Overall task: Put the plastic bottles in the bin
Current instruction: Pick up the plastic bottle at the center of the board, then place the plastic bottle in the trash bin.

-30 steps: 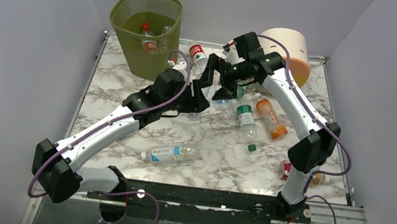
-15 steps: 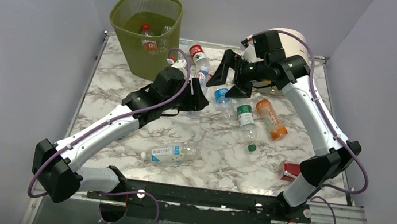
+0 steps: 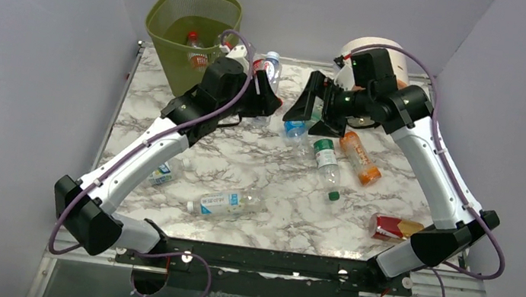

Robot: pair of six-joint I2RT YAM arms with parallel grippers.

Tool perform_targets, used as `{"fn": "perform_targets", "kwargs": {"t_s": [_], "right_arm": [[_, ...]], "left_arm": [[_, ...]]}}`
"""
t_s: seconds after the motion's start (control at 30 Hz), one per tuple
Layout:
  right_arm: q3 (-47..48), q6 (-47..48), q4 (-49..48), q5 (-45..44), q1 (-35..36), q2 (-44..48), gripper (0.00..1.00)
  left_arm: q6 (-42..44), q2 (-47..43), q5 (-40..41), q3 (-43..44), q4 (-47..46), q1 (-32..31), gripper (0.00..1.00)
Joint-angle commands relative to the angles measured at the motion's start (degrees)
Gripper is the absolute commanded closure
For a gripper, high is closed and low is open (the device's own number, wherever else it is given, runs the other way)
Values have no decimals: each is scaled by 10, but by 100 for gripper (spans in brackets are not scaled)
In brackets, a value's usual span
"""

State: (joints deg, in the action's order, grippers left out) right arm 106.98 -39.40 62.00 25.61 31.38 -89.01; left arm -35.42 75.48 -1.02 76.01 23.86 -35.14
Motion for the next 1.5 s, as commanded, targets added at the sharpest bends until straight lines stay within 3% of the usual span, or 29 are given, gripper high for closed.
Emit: {"fn": "perform_targets", "kwargs": {"t_s": [0.0, 0.67, 1.3, 1.37, 1.47], "right_arm": [[-21, -6, 8, -15, -3, 21, 1], [-69, -2, -26, 17, -3, 25, 0], [-93, 3, -43, 37, -3, 20, 1], [-90, 5, -40, 37, -3, 17, 0], [-86, 8, -38, 38, -3, 13, 1]], "left_arm": [[25, 23, -12, 67, 3, 26, 39], [23, 202, -98, 371, -15, 196, 39], [-47, 335, -111, 482, -89, 341, 38], [-43, 346, -115, 494, -87, 350, 36], [-32, 358, -112, 511, -73, 361, 24]]}}
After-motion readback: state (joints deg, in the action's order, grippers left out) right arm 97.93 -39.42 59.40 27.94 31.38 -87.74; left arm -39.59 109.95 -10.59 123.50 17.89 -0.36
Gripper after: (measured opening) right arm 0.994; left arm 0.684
